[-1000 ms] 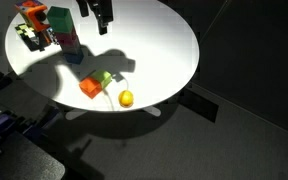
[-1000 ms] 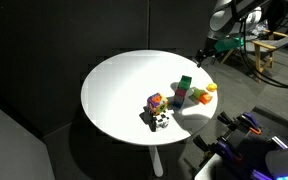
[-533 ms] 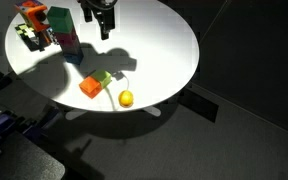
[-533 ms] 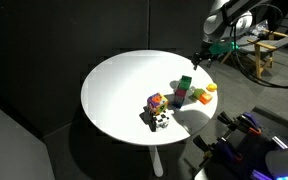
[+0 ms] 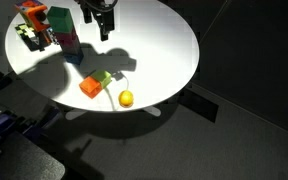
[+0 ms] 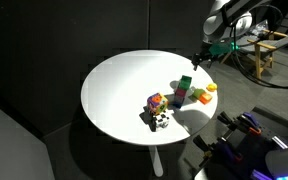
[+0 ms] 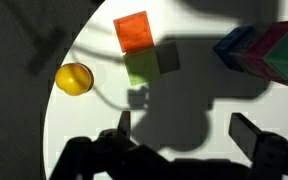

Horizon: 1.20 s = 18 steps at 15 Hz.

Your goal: Put the light green block on top of the dark green block

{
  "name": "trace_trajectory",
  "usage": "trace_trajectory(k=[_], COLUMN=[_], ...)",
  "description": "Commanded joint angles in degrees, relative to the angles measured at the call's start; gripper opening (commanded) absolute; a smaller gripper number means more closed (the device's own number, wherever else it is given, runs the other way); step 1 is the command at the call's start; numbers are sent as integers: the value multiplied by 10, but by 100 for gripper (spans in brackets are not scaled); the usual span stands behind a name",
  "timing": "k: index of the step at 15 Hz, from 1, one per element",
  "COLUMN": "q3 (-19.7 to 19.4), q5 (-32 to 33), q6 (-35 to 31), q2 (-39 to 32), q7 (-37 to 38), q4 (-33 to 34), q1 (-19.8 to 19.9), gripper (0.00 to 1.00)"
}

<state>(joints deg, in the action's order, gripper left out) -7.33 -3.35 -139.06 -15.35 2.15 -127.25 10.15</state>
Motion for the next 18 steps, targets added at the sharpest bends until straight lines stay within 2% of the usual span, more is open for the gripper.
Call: trace_trajectory(k=[1,8,18], q3=[-7,-14,-9], q5=[3,2,13], q6=[-10,-68,-129], q2=[-6,-34,-126], q7=[-2,-20,-70], q4=[-4,-20,-8], q1=[-2,7,14], gripper=[100,100,100])
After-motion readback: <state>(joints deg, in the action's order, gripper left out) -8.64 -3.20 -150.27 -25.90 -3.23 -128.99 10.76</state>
